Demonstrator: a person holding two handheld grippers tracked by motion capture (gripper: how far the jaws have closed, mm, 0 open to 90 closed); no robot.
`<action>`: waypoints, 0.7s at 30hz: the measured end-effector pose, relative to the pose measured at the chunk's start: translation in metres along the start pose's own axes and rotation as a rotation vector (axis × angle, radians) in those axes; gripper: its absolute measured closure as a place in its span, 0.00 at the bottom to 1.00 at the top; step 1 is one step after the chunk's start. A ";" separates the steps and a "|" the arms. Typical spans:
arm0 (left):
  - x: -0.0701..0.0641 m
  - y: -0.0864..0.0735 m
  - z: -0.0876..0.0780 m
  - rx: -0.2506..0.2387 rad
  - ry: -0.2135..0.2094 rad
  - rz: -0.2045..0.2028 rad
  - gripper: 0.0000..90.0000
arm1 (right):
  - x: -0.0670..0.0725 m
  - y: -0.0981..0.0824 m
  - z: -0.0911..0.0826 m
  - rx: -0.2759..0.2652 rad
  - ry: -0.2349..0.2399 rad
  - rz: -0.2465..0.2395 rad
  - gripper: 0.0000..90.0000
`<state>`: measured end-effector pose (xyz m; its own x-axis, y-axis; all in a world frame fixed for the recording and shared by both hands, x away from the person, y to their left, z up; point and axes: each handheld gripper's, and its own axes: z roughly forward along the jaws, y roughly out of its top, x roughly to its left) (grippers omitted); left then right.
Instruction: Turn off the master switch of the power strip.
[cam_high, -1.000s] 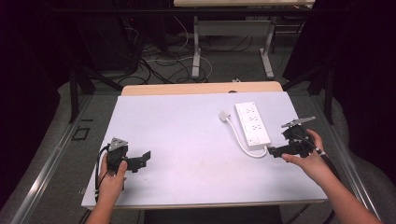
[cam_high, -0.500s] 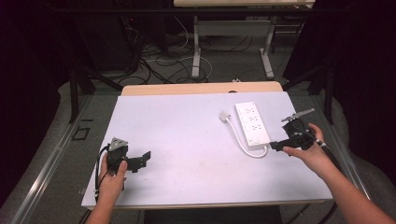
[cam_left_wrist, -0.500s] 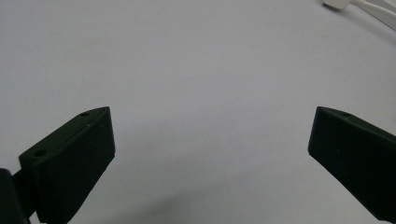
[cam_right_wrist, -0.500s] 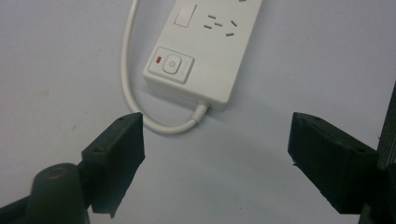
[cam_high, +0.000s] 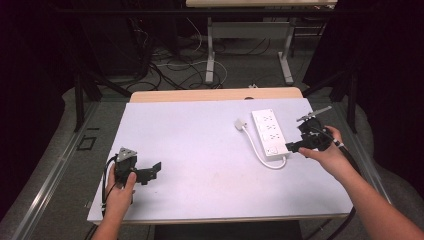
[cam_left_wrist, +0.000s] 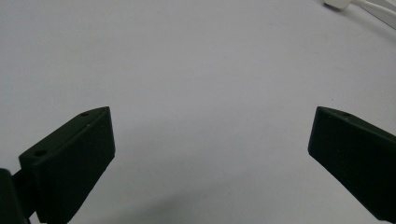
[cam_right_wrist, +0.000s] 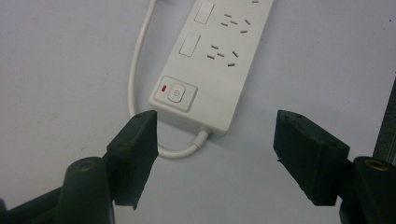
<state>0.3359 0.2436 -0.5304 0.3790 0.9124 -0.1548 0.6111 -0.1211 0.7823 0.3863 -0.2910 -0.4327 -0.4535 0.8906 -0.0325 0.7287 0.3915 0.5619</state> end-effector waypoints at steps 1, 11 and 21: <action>0.000 0.000 0.000 0.000 0.000 0.000 0.01 | 0.000 0.004 0.000 -0.002 -0.002 0.002 0.36; 0.000 0.000 0.000 0.002 -0.001 0.002 0.01 | -0.001 0.018 0.006 0.002 0.002 0.026 0.40; 0.001 0.000 0.001 -0.001 -0.002 0.002 0.01 | -0.004 0.024 0.019 0.024 0.014 0.064 0.47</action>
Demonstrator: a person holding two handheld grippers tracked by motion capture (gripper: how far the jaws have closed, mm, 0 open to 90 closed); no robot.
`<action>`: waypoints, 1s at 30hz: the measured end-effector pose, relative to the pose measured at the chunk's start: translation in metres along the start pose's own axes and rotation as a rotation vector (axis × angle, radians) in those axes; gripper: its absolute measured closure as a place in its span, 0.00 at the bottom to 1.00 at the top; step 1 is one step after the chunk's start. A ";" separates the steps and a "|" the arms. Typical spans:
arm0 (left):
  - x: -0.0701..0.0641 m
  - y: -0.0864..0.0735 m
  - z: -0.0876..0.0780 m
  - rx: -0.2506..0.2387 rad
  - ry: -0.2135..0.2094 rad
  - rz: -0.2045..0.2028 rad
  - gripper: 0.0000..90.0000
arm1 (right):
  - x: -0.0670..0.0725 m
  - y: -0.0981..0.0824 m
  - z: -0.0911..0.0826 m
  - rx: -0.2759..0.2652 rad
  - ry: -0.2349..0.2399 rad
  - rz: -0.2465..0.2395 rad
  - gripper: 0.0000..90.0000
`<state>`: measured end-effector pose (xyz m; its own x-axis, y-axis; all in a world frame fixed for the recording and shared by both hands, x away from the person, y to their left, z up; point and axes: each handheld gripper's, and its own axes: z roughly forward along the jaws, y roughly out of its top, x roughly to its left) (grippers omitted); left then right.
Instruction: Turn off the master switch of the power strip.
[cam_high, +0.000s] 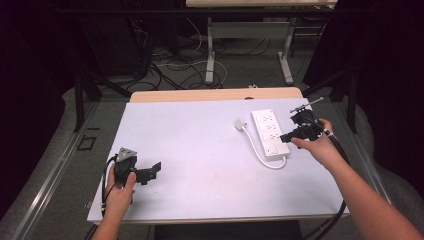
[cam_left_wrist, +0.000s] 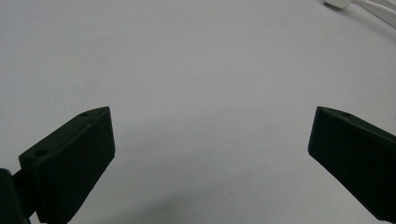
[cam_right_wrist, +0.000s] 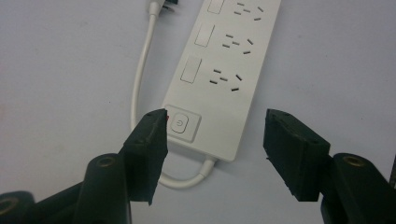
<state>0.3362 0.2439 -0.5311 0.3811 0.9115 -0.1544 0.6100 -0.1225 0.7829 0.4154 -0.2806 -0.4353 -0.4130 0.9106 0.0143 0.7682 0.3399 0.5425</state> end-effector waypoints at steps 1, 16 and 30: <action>0.000 0.000 0.000 0.001 0.000 0.001 0.01 | 0.000 0.000 0.000 0.000 0.000 0.000 0.47; 0.000 0.000 0.000 0.009 -0.002 0.004 0.01 | -0.003 0.001 0.017 0.030 0.000 0.047 0.69; 0.000 0.000 0.000 0.005 -0.001 0.003 0.01 | 0.001 0.003 0.024 0.057 -0.011 0.039 0.99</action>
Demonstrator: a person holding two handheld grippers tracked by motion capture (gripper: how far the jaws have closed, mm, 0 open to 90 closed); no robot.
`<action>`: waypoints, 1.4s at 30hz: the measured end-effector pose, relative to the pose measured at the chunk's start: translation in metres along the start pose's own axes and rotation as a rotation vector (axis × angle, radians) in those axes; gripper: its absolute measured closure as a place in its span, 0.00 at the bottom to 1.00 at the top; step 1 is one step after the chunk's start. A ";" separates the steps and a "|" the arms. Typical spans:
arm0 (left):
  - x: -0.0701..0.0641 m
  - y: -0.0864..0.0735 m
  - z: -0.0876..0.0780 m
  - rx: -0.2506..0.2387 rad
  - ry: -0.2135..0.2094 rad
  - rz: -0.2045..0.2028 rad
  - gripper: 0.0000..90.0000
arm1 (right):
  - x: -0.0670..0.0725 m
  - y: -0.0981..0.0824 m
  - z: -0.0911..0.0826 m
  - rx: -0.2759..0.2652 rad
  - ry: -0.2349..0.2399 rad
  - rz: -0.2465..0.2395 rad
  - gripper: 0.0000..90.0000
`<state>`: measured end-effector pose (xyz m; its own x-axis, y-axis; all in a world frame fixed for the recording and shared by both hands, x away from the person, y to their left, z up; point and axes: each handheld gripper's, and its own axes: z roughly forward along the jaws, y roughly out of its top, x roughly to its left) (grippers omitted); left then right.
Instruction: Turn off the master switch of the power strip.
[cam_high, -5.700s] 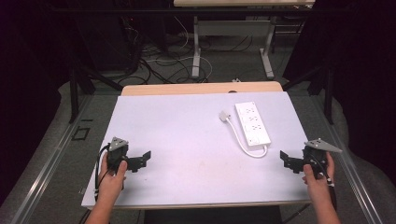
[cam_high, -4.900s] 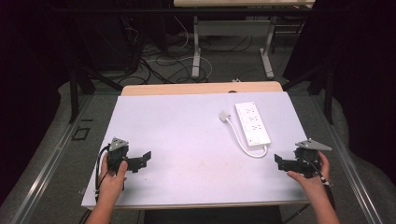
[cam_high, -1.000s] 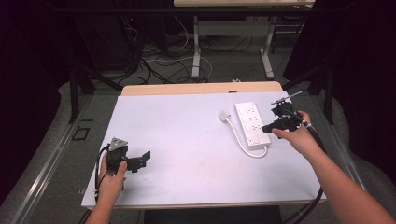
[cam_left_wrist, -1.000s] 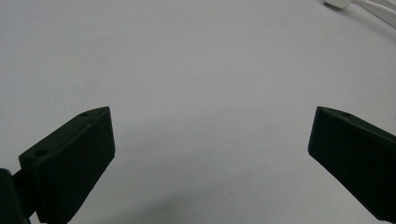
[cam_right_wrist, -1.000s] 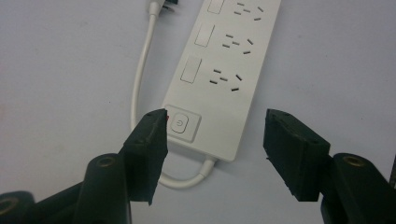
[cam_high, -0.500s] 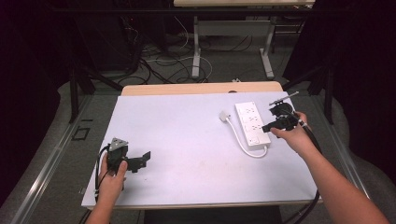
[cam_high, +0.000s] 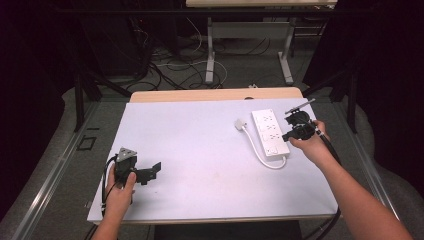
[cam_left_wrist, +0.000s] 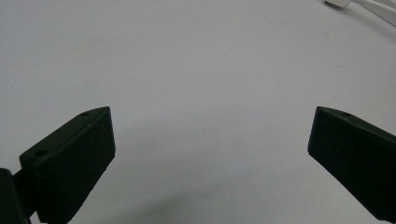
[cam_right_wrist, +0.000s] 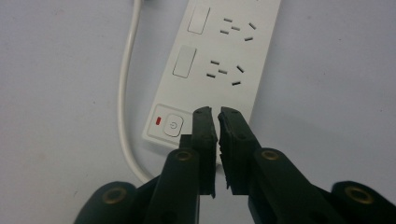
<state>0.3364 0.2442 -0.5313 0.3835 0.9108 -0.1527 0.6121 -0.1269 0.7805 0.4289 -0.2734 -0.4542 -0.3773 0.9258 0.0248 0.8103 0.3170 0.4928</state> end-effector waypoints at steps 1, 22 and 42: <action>0.000 0.000 0.000 -0.002 0.000 -0.001 0.01 | 0.000 0.000 0.001 -0.001 0.007 0.007 1.00; 0.001 0.000 0.000 0.001 0.003 -0.002 0.01 | 0.008 0.000 0.020 0.037 0.004 -0.001 1.00; 0.001 0.000 0.000 0.001 0.004 -0.002 0.01 | 0.007 -0.009 0.046 0.046 0.047 0.069 1.00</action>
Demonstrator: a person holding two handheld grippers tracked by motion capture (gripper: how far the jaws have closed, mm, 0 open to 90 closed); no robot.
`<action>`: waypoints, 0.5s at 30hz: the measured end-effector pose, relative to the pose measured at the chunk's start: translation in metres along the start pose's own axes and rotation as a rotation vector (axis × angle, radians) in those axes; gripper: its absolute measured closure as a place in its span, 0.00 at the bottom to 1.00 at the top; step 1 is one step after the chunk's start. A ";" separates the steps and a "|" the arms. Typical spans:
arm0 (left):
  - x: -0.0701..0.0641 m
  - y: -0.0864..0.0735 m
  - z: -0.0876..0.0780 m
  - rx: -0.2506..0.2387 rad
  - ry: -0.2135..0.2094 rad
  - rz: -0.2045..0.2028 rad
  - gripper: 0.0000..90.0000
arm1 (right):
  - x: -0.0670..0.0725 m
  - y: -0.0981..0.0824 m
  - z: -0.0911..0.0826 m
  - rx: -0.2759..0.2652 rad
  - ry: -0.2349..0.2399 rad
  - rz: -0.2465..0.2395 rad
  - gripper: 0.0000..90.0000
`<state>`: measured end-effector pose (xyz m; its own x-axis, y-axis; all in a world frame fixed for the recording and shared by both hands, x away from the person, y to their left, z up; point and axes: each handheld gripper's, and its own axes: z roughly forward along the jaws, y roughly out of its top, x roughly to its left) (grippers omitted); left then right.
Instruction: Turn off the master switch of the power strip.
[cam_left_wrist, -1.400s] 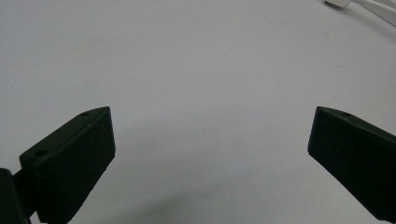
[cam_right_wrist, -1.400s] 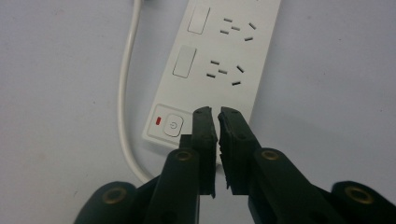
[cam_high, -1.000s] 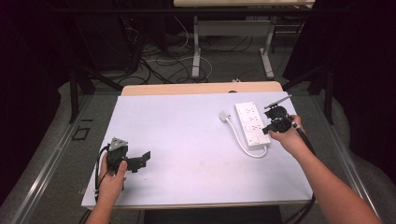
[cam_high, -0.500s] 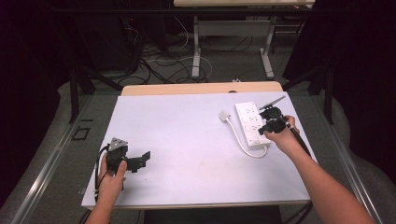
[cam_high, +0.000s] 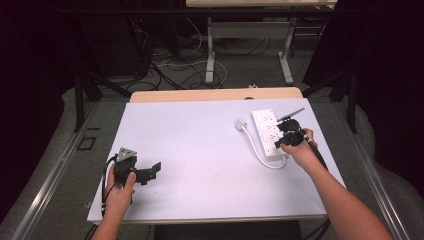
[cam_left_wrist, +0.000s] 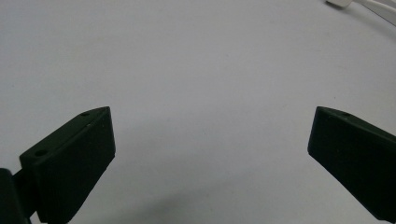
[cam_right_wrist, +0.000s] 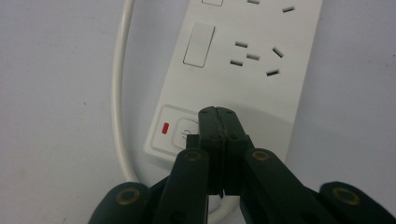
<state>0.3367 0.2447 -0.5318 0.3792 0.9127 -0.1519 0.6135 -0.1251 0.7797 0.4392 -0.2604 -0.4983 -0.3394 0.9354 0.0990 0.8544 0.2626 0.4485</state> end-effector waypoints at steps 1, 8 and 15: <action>0.000 0.000 0.000 0.001 -0.001 0.000 0.01 | 0.000 0.000 0.000 0.012 0.000 -0.005 1.00; 0.000 0.000 0.000 0.004 -0.002 0.001 0.01 | 0.004 -0.002 0.006 -0.002 0.016 -0.012 1.00; 0.000 0.000 0.000 0.000 0.000 0.001 0.01 | 0.008 -0.001 0.009 -0.011 0.027 -0.012 1.00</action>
<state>0.3367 0.2448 -0.5318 0.3793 0.9128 -0.1512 0.6132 -0.1256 0.7798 0.4391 -0.2512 -0.5064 -0.3601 0.9255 0.1174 0.8459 0.2708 0.4595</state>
